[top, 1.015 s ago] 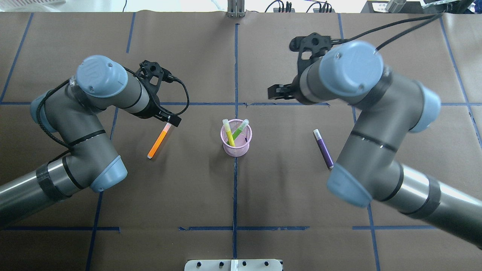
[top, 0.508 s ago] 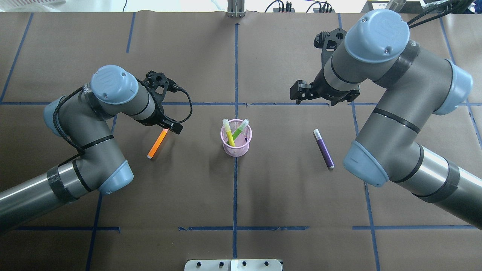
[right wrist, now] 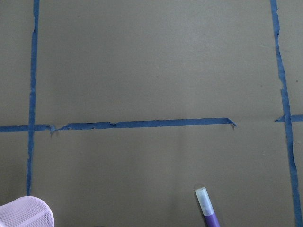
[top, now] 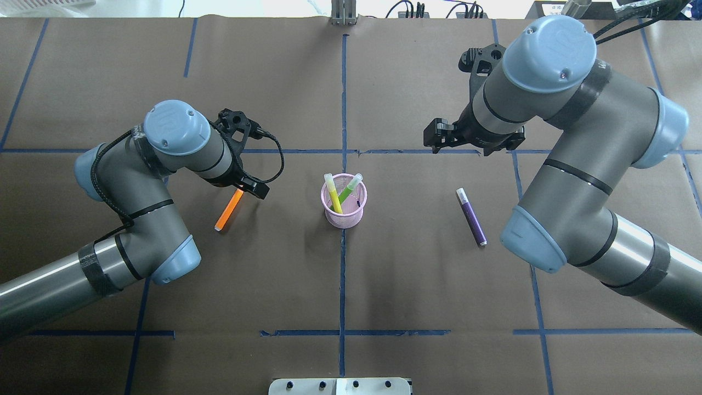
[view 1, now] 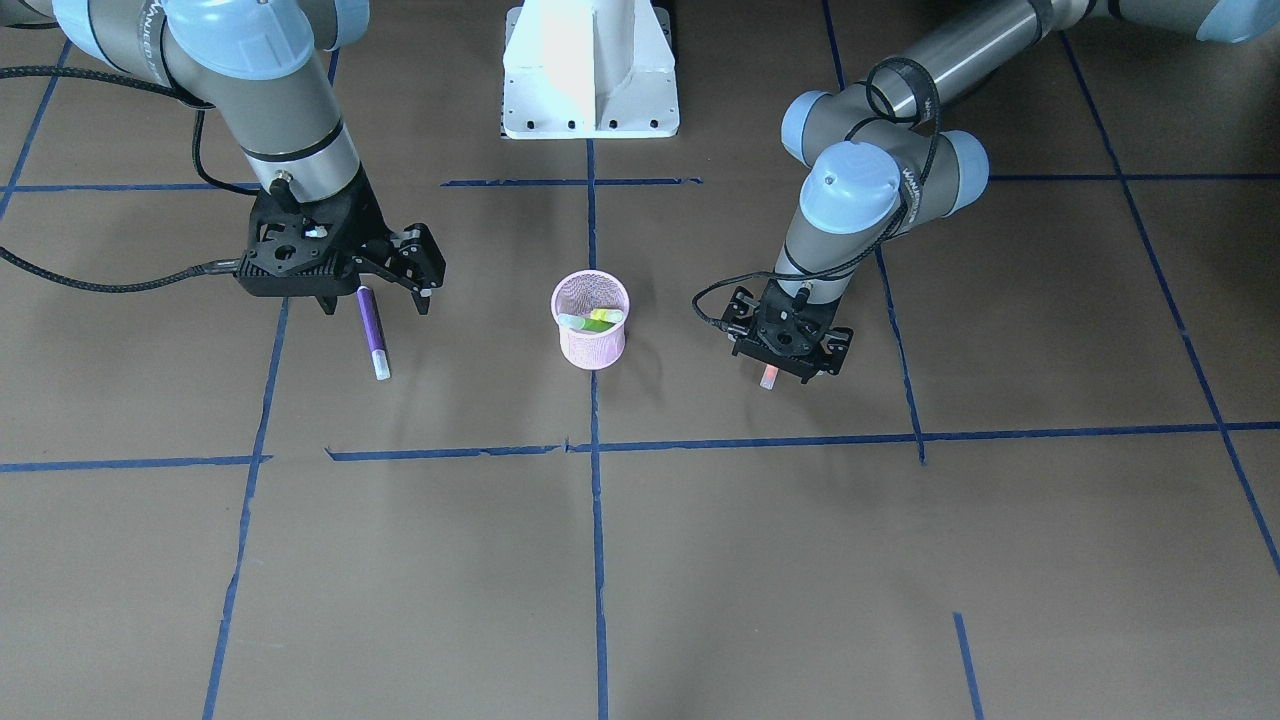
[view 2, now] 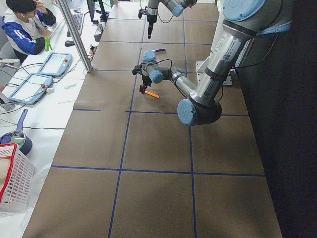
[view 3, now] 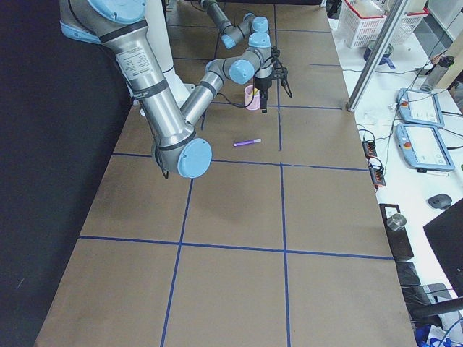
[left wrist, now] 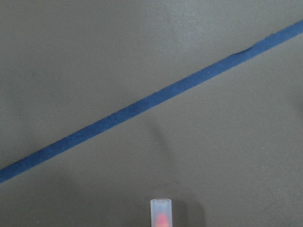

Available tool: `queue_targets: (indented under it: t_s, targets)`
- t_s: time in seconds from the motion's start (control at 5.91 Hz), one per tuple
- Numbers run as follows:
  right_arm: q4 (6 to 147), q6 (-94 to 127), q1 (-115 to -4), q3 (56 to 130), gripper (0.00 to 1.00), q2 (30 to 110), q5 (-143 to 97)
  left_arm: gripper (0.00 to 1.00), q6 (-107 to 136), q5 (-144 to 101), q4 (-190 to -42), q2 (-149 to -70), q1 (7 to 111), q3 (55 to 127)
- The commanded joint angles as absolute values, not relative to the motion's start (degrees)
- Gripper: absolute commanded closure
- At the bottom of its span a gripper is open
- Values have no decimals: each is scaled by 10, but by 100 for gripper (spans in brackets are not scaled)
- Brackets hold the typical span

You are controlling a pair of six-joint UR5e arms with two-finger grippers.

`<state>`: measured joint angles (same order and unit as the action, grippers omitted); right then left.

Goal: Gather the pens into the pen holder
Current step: 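Raise the right gripper toward the purple pen while the left moves over the orange pen, then lower the left gripper and close it on the orange pen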

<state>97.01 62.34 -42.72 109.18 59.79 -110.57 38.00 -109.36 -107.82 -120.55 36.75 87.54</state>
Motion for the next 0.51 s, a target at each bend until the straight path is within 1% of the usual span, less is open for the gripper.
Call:
queue_targets:
  t_s: [0.0,0.34]
  targets:
    - [969,625,-427,1092,0,599,-1106,23,381,-1094,-1077,-1206,363,874]
    - [969,625,-427,1092,0,597,-1106,27,380,-1093,-1078,-1203,362,874]
